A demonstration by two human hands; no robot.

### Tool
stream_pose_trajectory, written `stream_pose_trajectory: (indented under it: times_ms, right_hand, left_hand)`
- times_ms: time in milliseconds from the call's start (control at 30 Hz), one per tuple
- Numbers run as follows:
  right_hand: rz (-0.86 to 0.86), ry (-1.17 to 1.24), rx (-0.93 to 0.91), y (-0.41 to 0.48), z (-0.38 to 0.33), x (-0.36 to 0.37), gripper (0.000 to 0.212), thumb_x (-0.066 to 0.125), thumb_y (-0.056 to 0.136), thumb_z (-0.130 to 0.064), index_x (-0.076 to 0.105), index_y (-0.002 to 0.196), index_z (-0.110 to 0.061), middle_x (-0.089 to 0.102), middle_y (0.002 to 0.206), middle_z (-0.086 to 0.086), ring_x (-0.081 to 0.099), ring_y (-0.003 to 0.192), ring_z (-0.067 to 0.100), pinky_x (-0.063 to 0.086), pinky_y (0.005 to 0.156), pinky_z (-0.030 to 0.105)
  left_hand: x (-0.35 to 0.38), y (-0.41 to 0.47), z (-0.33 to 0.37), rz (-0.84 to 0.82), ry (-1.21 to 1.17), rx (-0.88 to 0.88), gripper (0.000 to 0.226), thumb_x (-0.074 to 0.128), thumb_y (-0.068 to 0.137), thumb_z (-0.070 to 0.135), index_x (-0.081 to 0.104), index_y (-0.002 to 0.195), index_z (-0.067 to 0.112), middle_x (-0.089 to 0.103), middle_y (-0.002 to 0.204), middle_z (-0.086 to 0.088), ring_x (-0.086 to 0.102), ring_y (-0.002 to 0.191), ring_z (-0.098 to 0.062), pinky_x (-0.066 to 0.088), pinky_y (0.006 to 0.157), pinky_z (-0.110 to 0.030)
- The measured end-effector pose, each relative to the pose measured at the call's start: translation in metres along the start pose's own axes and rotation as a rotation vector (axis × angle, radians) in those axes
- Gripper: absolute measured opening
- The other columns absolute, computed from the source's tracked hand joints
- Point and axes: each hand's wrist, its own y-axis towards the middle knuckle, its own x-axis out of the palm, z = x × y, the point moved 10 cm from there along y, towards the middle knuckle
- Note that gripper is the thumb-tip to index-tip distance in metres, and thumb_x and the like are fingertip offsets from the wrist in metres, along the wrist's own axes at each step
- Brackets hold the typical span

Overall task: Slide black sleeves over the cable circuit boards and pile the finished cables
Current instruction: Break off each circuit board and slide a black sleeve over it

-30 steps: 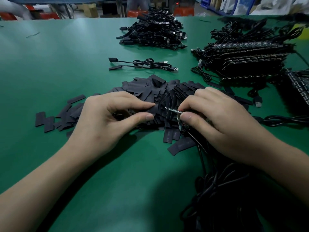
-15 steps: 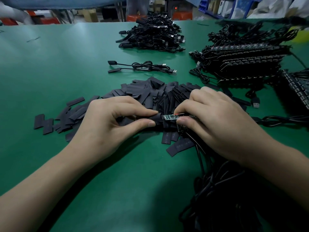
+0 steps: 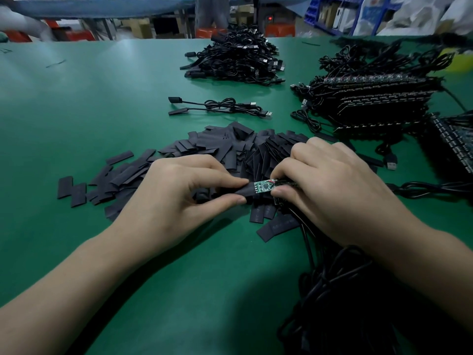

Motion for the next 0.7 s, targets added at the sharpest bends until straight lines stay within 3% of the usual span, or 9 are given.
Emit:
stream_pose_trajectory:
  times_ms: [267,533,700]
  right_hand:
    - [0.024,-0.024,-0.023,-0.0003,-0.0031,-0.0030,0.041,0.040,0.095,-0.040,0.072,0.092,-0.014,0.058,0.081,0.003,0.056,0.078,0.030,0.040,0.067,0.037]
    - [0.004,-0.017,-0.012,-0.0015,-0.0008,-0.0018,0.041,0.041,0.096,-0.041,0.072,0.095,-0.014,0.058,0.082,0.003,0.055,0.080,0.029,0.037,0.068,0.037]
    - [0.026,0.001,-0.034,-0.0008,-0.0050,-0.0040,0.041,0.042,0.096,-0.041,0.072,0.093,-0.013,0.059,0.083,0.003,0.056,0.081,0.030,0.035,0.069,0.034]
  left_hand:
    - [-0.0004,-0.0006,0.0000,0.003,0.027,-0.035,0.024,0.075,0.086,0.036,0.081,0.105,0.022,0.072,0.091,0.011,0.067,0.078,-0.010,0.054,0.070,-0.036]
    - [0.0029,-0.0014,0.0038,-0.030,0.093,-0.001,0.025,0.073,0.088,0.039,0.080,0.107,0.024,0.071,0.095,0.013,0.069,0.082,-0.012,0.056,0.070,-0.039]
    - [0.0008,-0.0007,0.0033,0.019,0.055,-0.053,0.023,0.074,0.089,0.037,0.081,0.104,0.022,0.071,0.089,0.009,0.065,0.074,-0.009,0.054,0.068,-0.034]
